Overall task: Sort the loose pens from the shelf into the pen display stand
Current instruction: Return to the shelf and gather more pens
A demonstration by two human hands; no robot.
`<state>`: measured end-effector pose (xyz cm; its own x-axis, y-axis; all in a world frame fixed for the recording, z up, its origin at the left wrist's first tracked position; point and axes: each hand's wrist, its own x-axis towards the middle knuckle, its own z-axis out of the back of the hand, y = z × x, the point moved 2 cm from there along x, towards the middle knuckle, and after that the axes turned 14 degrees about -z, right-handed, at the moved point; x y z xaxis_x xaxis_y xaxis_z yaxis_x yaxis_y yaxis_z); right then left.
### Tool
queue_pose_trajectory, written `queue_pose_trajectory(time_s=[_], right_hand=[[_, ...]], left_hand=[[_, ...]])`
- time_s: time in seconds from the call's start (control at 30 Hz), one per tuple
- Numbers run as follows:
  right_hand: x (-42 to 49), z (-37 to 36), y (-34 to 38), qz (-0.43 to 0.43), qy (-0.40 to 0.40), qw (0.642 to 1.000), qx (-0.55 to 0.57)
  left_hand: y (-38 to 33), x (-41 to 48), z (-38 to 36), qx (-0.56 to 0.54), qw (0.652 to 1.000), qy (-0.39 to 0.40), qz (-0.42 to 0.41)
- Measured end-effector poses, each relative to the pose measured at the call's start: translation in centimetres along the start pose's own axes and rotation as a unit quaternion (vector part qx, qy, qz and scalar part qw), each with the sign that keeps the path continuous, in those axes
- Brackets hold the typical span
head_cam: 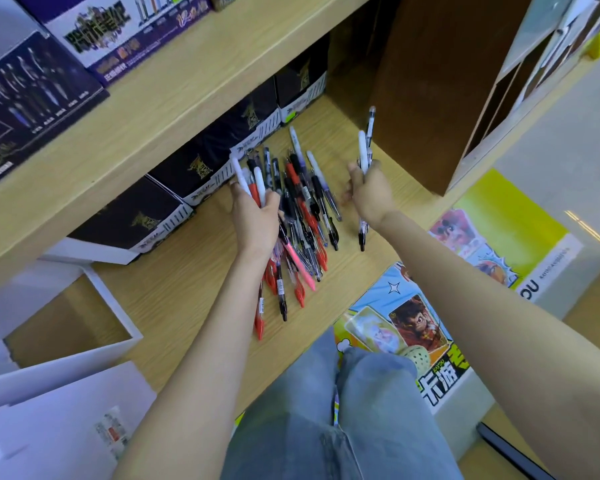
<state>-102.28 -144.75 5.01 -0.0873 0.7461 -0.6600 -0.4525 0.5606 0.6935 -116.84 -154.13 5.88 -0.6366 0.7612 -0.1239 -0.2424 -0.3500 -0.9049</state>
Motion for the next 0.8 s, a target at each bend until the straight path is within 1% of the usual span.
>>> queue_pose_trajectory(time_s=[0.1, 0.2, 0.3, 0.37, 0.47, 0.57, 0.63, 0.73, 0.8], right_hand=[[-0.9, 0.3, 0.1, -0.010, 0.028, 0.999, 0.025], [-1.8, -0.3, -0.1, -0.025, 0.083, 0.995, 0.047], [-3.1, -1.7, -0.2, -0.043, 0.124, 0.988, 0.086], [-4.2, -2.4, -0.1, -0.040, 0.143, 0.985, 0.085], [-5.8, -2.5, -0.2, -0.016, 0.168, 0.985, 0.029], [-6.7, -1.9, -1.0, -0.013, 0.171, 0.980, -0.102], [-7.1, -1.7, -1.6, -0.011, 0.186, 0.969, -0.161], [-7.3, -1.7, -2.1, 0.002, 0.190, 0.965, -0.178], [-7.0, -1.7, -2.4, 0.016, 0.189, 0.964, -0.187]], left_hand=[[-0.4, -0.3, -0.2, 0.002, 1.000, 0.002, -0.004], [-0.6, -0.7, -0.8, -0.026, 0.999, 0.021, 0.011], [-1.0, -1.0, -1.8, -0.075, 0.995, 0.033, 0.060], [-1.6, -1.3, -2.3, -0.116, 0.988, 0.030, 0.101], [-1.8, -1.5, -2.5, -0.156, 0.977, 0.017, 0.147], [-1.2, -1.4, -2.2, -0.175, 0.969, -0.011, 0.175], [-1.1, -1.5, -2.2, -0.181, 0.966, -0.029, 0.180], [-1.6, -1.6, -2.6, -0.173, 0.970, -0.039, 0.167], [-1.6, -1.7, -3.0, -0.182, 0.967, -0.039, 0.174]])
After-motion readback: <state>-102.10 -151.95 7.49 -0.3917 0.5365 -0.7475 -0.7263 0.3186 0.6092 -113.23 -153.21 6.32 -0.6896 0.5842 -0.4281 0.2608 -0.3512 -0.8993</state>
